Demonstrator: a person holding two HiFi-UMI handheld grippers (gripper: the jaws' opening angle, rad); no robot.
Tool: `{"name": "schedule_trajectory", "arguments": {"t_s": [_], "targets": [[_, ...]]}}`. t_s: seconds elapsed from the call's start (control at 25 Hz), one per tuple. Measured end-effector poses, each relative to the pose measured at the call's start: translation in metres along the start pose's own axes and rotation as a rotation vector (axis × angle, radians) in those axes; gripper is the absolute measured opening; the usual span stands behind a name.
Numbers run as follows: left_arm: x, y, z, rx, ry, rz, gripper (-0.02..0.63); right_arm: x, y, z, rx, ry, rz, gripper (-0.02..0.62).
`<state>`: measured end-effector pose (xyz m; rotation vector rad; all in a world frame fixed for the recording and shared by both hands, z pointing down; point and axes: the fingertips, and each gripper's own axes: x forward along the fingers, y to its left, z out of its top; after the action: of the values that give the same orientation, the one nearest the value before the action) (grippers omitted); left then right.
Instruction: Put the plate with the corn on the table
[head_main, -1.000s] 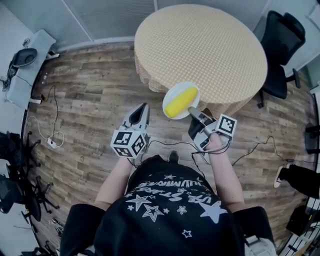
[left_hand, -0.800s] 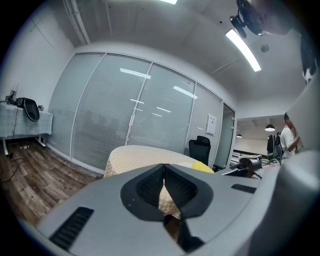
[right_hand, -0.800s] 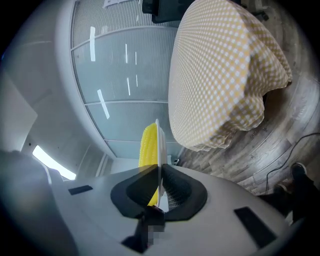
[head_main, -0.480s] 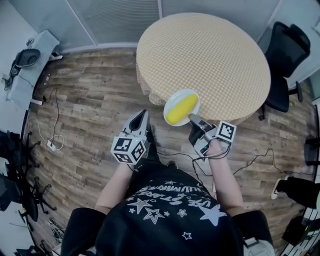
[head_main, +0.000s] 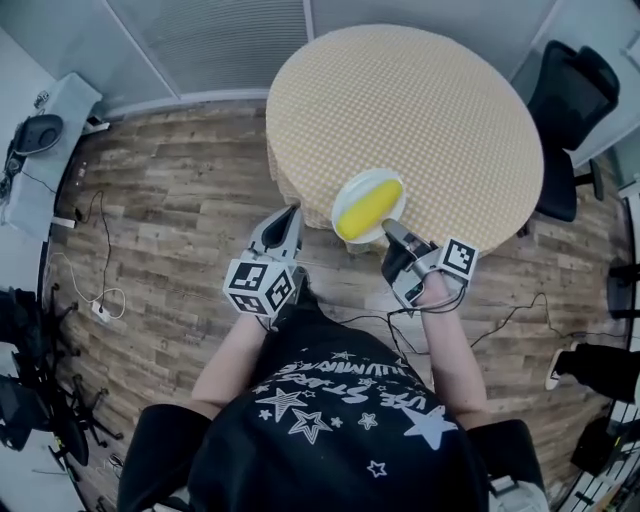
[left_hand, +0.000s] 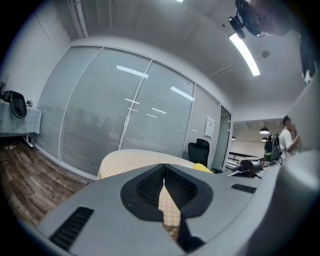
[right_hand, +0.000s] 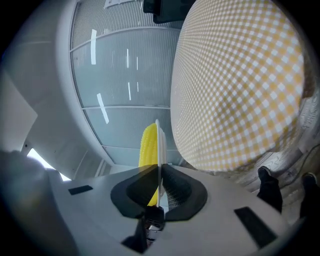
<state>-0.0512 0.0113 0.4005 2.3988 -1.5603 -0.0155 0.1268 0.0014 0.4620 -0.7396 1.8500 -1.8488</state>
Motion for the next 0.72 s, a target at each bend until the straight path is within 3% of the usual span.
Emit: {"name": "schedule_trajectory", "arguments": {"t_s": [0.32, 0.72], "targets": [[0.049, 0.048, 0.027, 0.032, 0.026, -0.089, 0.011, 0.054, 0.009, 0.028, -0.018, -0.091, -0.018, 0.038], [0.090, 0.129, 0.056, -0.001, 0.047, -0.159, 0.011, 0.143, 0.027, 0.043, -0.013, -0.177, -0.025, 0.040]]}}
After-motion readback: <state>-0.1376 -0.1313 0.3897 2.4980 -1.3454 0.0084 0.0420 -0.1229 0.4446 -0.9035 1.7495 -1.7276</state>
